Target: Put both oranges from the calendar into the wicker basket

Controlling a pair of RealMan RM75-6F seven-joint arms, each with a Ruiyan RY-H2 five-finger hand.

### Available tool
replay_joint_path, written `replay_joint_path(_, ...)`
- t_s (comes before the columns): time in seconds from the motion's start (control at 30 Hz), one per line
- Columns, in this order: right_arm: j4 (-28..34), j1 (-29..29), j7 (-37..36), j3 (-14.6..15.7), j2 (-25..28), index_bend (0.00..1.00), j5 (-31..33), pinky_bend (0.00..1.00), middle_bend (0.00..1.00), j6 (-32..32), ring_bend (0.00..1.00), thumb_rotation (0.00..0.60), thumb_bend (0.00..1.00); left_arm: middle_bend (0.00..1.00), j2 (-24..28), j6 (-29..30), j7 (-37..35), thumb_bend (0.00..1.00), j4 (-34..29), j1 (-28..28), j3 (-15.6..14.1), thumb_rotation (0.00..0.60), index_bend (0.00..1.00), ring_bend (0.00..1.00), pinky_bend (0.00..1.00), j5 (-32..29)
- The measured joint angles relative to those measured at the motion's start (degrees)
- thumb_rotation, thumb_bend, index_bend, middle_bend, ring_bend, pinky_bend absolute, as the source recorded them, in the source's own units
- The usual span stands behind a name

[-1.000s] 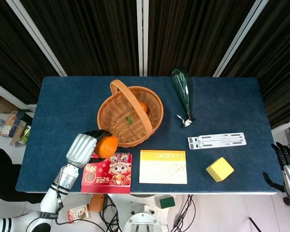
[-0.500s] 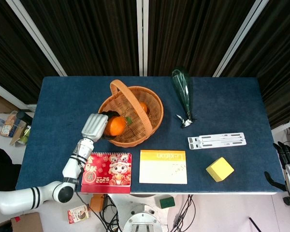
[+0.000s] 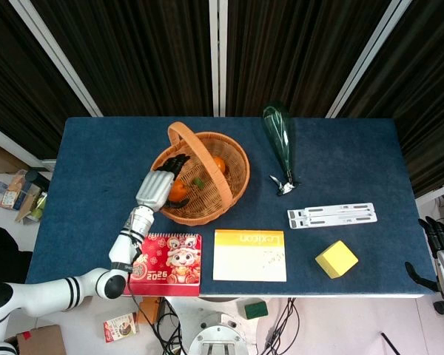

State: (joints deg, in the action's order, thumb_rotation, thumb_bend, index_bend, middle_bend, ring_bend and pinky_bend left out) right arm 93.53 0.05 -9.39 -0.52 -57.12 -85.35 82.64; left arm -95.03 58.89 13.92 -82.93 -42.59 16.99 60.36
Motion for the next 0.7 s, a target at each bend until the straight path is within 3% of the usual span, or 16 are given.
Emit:
replay_joint_path(0.2,0.02,0.04,0.01,0.07,0.02,0.00,-0.05,0.00,0.00,-0.15,0.00,0.600,0.33,0.04,3.30,2.43,0.58,0.17,-6.26,1.38,-0.76,0.572,0.04,0.07,0.28,1.97)
replay_joint_path(0.37,0.04,0.02,-0.13,-0.01,0.08,0.00,-0.03,0.00,0.00,-0.04,0.00,0.600,0.33,0.06,9.77,6.57,3.53,0.19,-16.67,5.06,-3.77,0.600,0.08,0.07,0.29,4.12)
replay_joint_path(0.53,0.27,0.00,0.38,0.15,-0.03,0.00,-0.42,0.00,0.00,0.09,0.00,0.600,0.33,0.09,17.11,14.94,5.72,0.18,-24.96,12.22,-10.92,0.600,0.16,0.07,0.28,12.00)
replay_joint_path(0.7,0.45,-0.34,1.26,0.41,-0.49,0.00,-1.63,0.00,0.00,1.30,0.00,0.600,0.33,0.09,20.81,25.80,7.50,0.18,-24.67,21.94,-20.49,0.600,0.15,0.06,0.25,23.17)
